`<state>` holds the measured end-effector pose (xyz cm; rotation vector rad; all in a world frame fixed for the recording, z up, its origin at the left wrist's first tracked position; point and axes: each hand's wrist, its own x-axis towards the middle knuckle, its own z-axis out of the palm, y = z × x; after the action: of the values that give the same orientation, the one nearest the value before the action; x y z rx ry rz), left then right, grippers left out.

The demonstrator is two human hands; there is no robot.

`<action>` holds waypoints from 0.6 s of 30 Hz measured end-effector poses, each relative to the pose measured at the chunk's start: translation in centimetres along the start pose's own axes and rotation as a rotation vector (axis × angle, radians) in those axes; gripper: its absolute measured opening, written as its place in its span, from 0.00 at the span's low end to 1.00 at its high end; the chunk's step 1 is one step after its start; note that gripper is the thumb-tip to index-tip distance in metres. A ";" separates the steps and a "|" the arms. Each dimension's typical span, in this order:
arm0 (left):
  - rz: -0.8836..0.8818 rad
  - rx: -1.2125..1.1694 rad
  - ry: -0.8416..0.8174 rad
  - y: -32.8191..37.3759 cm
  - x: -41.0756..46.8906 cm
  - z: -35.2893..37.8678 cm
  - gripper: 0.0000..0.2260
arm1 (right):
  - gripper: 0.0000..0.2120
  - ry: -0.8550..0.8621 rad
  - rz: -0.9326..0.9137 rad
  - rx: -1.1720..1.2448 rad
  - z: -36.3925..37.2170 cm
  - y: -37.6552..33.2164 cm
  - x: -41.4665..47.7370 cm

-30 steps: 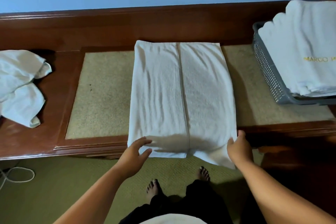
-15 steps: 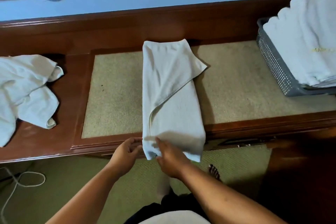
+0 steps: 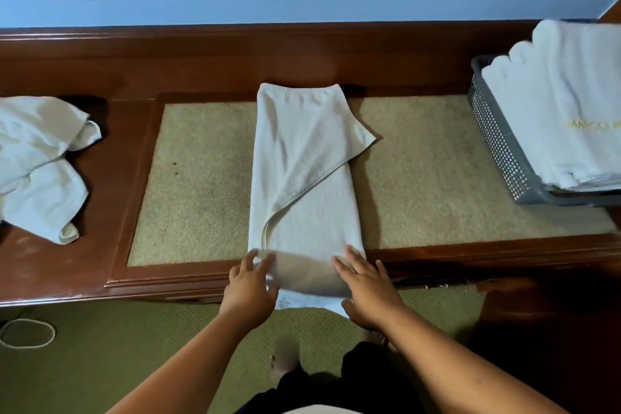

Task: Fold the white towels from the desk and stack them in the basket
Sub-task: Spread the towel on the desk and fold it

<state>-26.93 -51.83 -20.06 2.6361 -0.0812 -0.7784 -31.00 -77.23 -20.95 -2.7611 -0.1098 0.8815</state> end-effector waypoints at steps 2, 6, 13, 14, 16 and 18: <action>-0.039 0.091 0.026 0.4 0.9 -0.3 0.25 | 0.39 -0.025 -0.029 -0.011 -0.7 0.2 0.2; -0.131 0.176 0.171 2.0 2.3 0.0 0.20 | 0.36 -0.036 -0.124 -0.052 -2.4 1.6 1.1; 0.120 0.265 0.223 5.9 3.5 3.0 0.24 | 0.33 0.090 -0.241 -0.087 -5.3 3.9 4.2; 0.159 0.281 0.186 6.2 3.7 3.4 0.25 | 0.34 0.066 -0.240 -0.100 -5.2 3.8 4.6; 0.191 0.340 0.105 6.4 3.9 4.3 0.29 | 0.35 0.025 -0.233 -0.124 -4.9 3.8 5.5; 0.200 0.326 0.002 6.4 3.9 4.3 0.32 | 0.36 0.018 -0.197 -0.122 -4.8 4.0 6.8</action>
<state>-25.60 -59.92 -22.91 2.8710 -0.5028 -0.7467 -22.70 -81.10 -21.96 -2.8064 -0.4381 0.8224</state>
